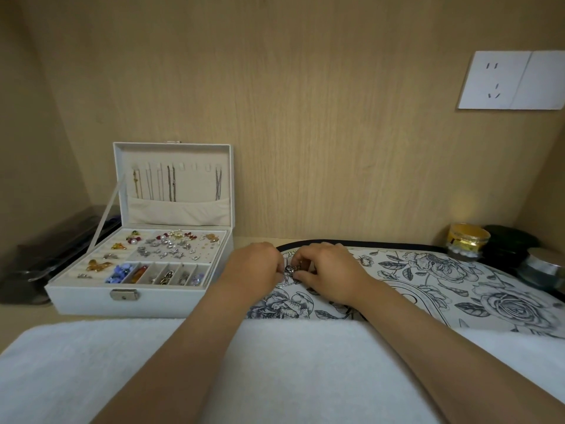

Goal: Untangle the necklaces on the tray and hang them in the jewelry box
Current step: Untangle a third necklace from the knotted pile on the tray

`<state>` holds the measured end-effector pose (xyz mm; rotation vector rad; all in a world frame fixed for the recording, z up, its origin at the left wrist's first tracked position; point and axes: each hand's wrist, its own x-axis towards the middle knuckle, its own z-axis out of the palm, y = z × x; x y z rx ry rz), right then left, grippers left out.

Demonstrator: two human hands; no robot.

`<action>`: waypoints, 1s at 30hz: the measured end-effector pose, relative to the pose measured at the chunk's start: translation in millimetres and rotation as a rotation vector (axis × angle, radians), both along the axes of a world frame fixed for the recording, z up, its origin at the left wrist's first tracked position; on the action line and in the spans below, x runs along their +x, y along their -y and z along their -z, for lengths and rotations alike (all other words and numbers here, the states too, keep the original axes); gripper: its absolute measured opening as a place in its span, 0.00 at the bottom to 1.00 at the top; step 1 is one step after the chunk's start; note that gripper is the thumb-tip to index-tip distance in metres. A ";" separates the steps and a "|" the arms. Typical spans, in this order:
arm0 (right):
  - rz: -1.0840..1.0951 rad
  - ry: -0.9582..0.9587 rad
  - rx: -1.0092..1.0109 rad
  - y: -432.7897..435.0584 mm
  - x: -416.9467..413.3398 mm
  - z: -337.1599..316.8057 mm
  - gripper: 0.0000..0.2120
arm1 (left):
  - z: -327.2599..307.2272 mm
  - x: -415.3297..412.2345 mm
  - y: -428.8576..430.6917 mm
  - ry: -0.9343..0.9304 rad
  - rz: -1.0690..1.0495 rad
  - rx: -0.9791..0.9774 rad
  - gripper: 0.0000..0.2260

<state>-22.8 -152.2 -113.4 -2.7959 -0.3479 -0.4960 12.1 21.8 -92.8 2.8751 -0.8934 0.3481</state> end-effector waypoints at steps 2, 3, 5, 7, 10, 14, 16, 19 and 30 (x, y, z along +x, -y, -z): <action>-0.003 -0.006 -0.007 -0.1 0.1 0.5 0.10 | 1.8 1.1 3.1 0.036 -0.018 0.059 0.05; -0.001 -0.007 -0.008 0.0 0.4 1.0 0.11 | 4.1 1.5 4.5 0.071 -0.022 0.092 0.06; 0.000 -0.012 -0.008 0.6 1.3 2.4 0.12 | 10.4 1.5 8.0 0.143 -0.004 0.123 0.06; 0.003 -0.025 0.015 -0.7 1.4 3.3 0.13 | 16.4 1.7 10.0 0.155 0.019 0.061 0.06; 0.034 -0.041 0.078 -1.8 2.4 3.3 0.11 | 20.6 5.7 9.5 0.058 0.043 -0.197 0.04; 0.100 -0.070 0.168 -1.0 5.7 4.6 0.06 | 25.3 15.4 10.7 -0.083 0.118 -0.444 0.05; 0.129 -0.079 0.222 -0.2 7.5 6.5 0.08 | 25.6 16.1 11.2 -0.080 0.150 -0.444 0.07; 0.182 -0.057 0.302 1.9 10.0 7.1 0.07 | 25.4 18.1 10.8 -0.014 0.130 -0.407 0.10; 0.216 -0.055 0.107 7.0 9.7 5.4 0.09 | 27.2 18.9 9.2 -0.111 0.106 -0.281 0.10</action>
